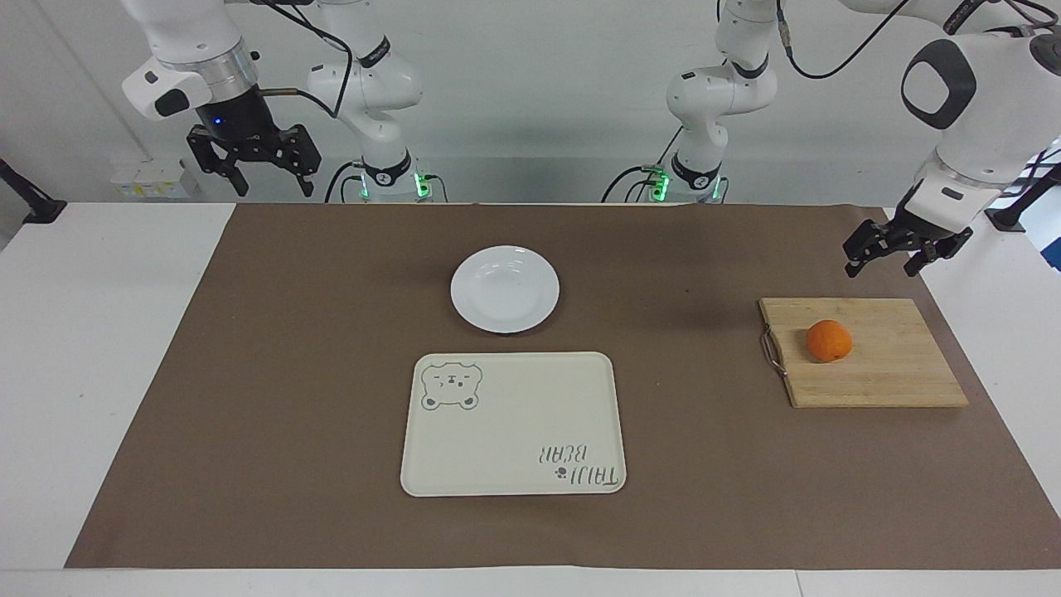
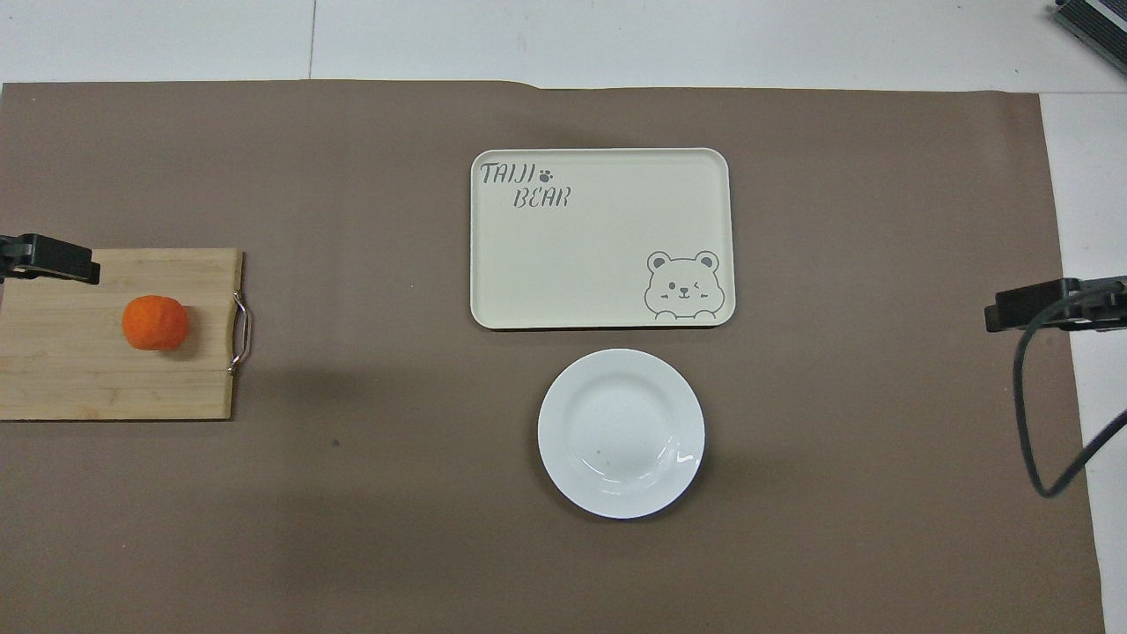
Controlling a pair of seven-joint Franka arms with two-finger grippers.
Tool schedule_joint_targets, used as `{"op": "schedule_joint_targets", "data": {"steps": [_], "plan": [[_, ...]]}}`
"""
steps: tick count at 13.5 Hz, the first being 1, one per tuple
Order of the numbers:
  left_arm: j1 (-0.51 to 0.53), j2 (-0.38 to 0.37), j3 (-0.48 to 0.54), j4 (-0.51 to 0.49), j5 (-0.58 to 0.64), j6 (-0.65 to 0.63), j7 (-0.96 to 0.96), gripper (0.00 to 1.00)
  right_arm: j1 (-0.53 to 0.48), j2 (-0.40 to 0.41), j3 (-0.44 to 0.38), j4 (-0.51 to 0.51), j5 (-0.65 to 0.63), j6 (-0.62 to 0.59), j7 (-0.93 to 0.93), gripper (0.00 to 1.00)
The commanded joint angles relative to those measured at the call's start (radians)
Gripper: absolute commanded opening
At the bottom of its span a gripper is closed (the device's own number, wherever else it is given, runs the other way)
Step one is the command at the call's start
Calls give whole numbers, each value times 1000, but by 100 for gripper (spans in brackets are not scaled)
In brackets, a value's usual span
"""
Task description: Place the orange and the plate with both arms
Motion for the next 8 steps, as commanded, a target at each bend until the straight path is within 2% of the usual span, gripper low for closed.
{"op": "schedule_joint_targets", "data": {"steps": [1,5,8], "plan": [[40,27,-6,-40,-10,67,56,100,-19,5,3,9,0,14,-46,100],[43,45,-6,-119,-10,157,64,100,-19,-10,3,-19,6,14,-48,100],[66,103,-6,-126,-11,200,78,100,-19,-17,3,-23,9,8,-46,100]]}}
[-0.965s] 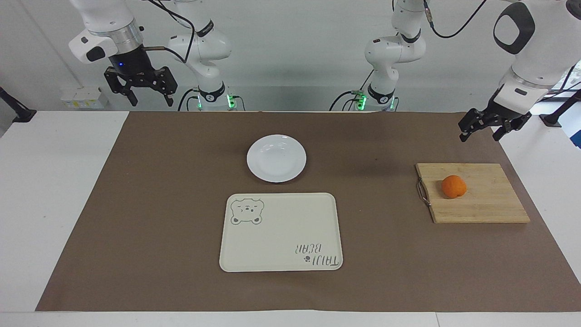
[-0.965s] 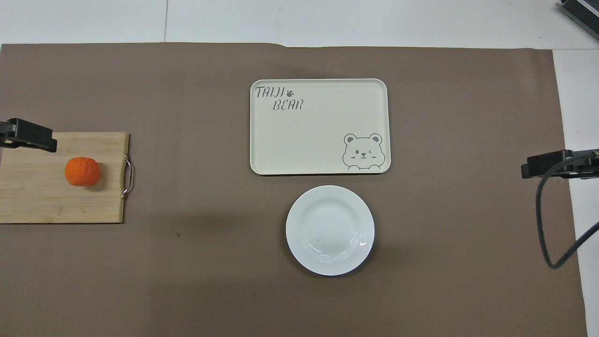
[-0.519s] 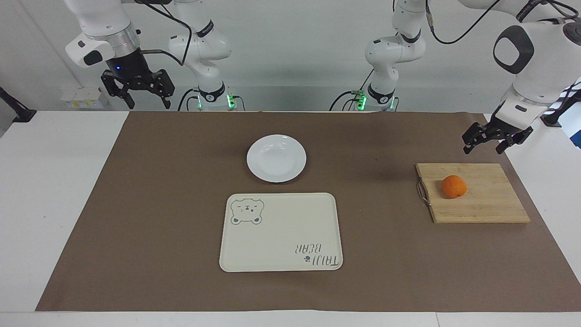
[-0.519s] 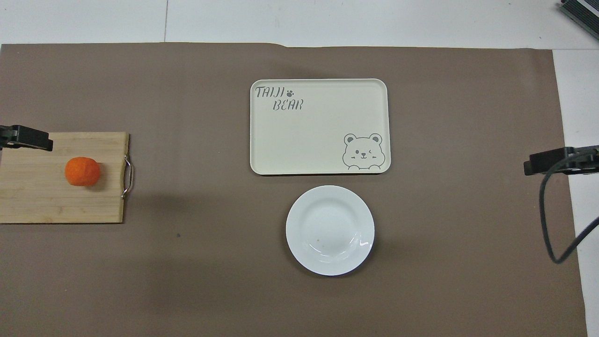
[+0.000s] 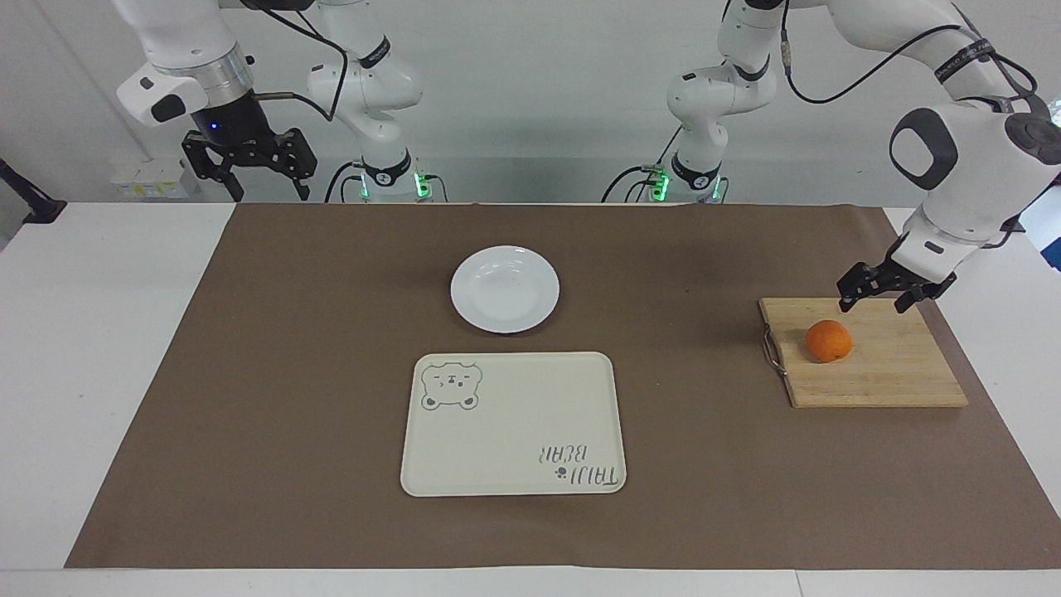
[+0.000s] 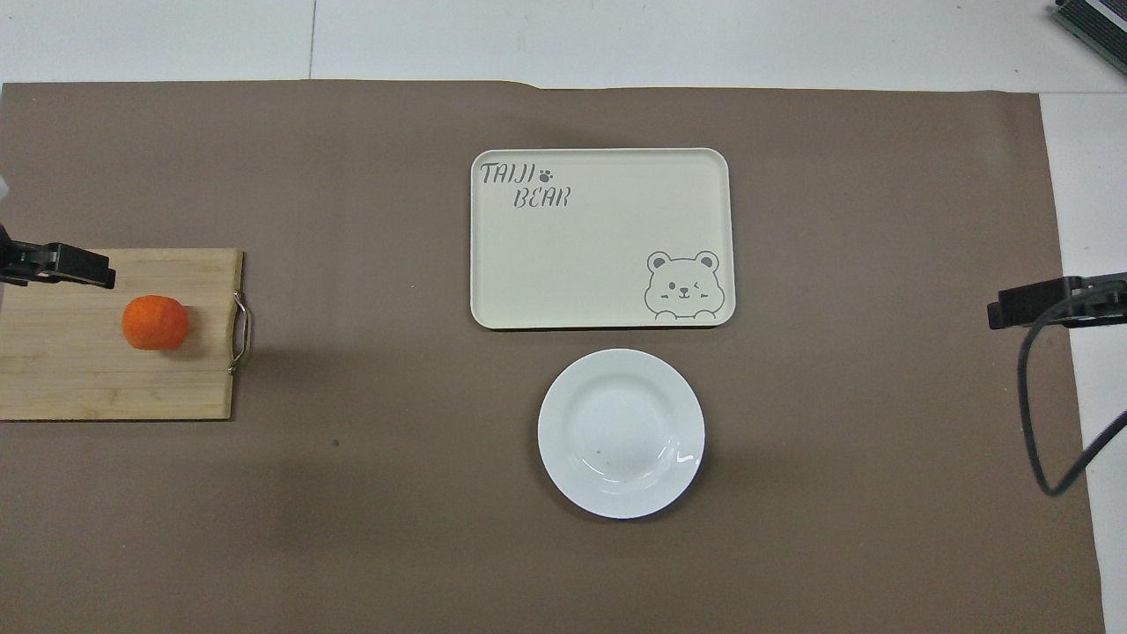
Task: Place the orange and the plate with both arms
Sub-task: 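Lower the left gripper onto the orange and close on it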
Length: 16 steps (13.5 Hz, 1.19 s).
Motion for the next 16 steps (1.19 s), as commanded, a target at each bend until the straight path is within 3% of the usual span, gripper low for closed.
{"op": "schedule_joint_targets", "data": {"steps": [1,7,16], "plan": [[35,40,-6,-21,-11,67,31,100,-17,-20,6,-25,11,3,-26,100],[32,74,-6,-113,-14,202,20,100,-16,-24,6,-29,14,0,-25,100],[35,120,-6,-161,-14,246,-6,100,-17,-26,6,-33,14,-2,-26,100]]}}
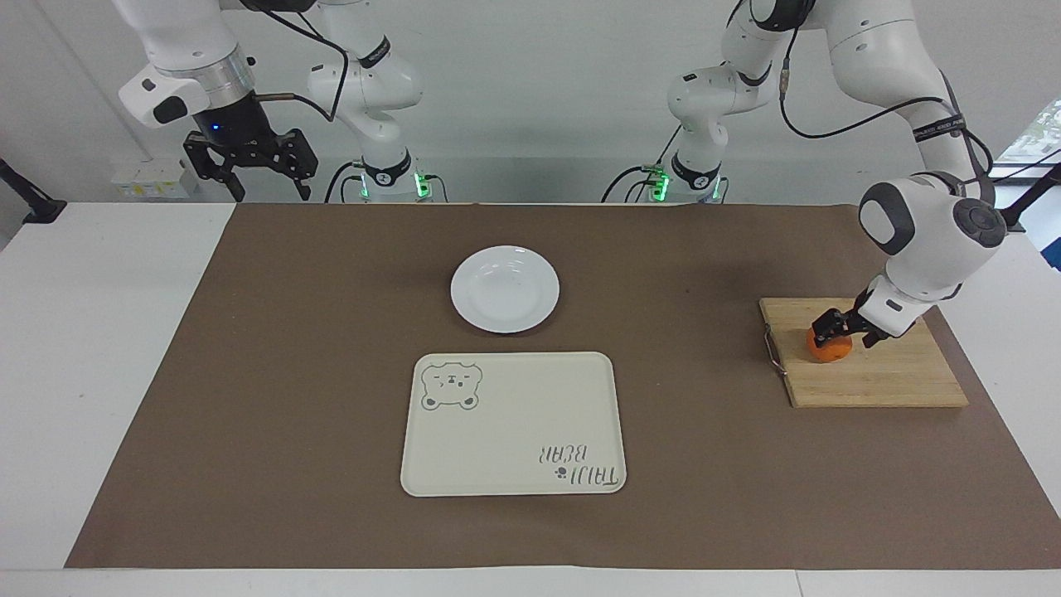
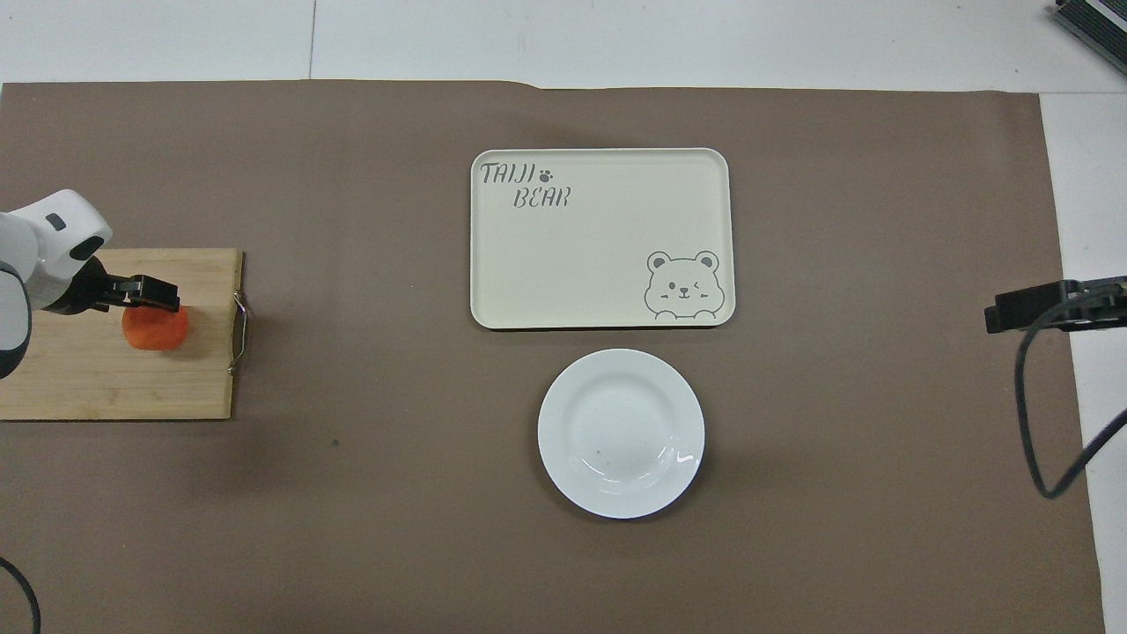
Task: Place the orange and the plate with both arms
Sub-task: 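Lower the left gripper onto the orange and close on it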
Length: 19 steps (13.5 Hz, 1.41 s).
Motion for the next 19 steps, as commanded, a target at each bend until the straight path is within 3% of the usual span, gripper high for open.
{"op": "schedule_joint_targets", "data": {"steps": [1,7,8,9,10,14,19], "plan": [[10,0,-5,-37,-14,39,-10,100,-17,-22,6,-25,13,0,-26,100],[17,25,-5,-60,-16,69,-11,100,-17,-22,6,-25,13,0,-26,100],[23,25,-5,-61,-14,65,-10,79,-17,-22,6,-25,13,0,-26,100],[22,24,-5,-58,-14,53,0,23,-17,-22,6,-25,13,0,-26,100],[19,23,-5,-54,-16,42,-3,0,-17,-22,6,-25,13,0,-26,100],[13,20,-5,-21,-14,5,-3,0,-17,-24,6,-26,13,0,-26,100],[6,16,-14,133,-14,-162,-8,0,-17,-24,6,-28,13,0,-26,100]]}}
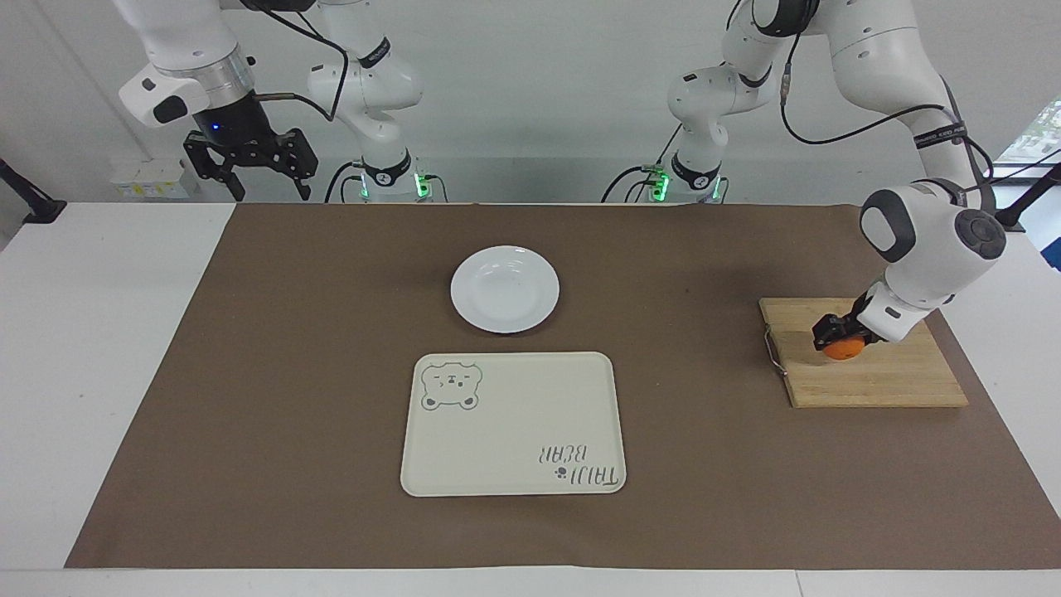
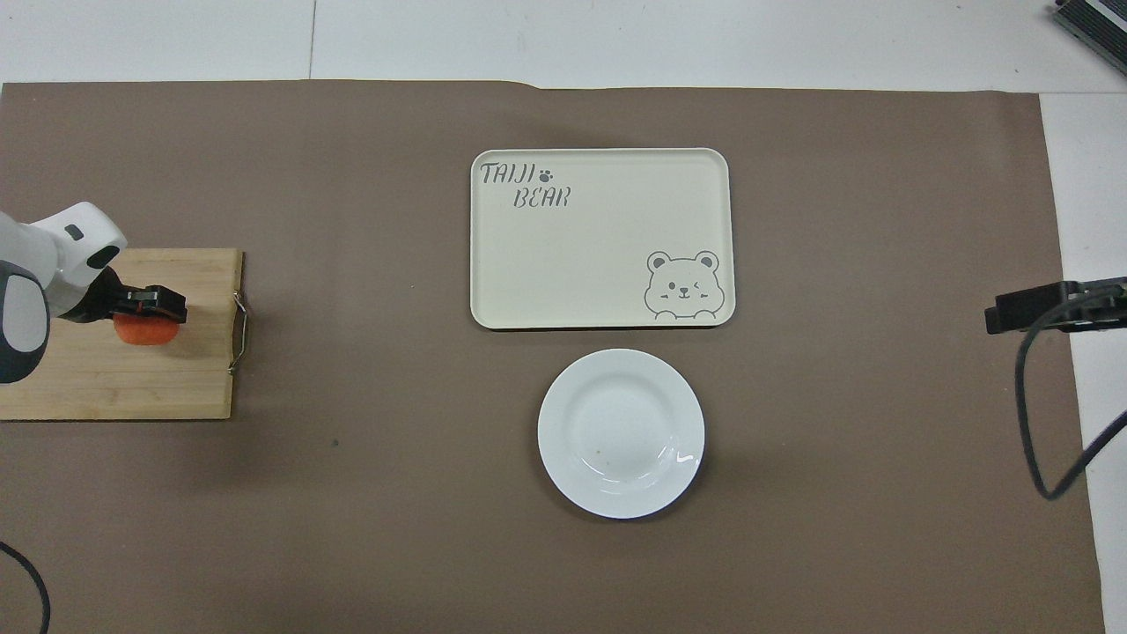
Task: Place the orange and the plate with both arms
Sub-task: 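Lift the orange with the left gripper and carry it toward the plate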
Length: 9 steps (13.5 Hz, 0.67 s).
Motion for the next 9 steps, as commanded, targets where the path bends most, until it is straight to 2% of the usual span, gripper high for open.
{"op": "schedule_joint_targets", "data": {"steps": [1,5,9], "plan": [[-2,-18,-6,86,-10,-110,2,0,-17,-22,6,-26,13,0,-26,100],[-42,-75,-5,204,-4,-247,-7,0,-17,-30,6,-34,13,3,-26,100],[-80,-144,-7,245,0,-346,-58,0,-17,-33,6,-40,13,5,-26,100]]}}
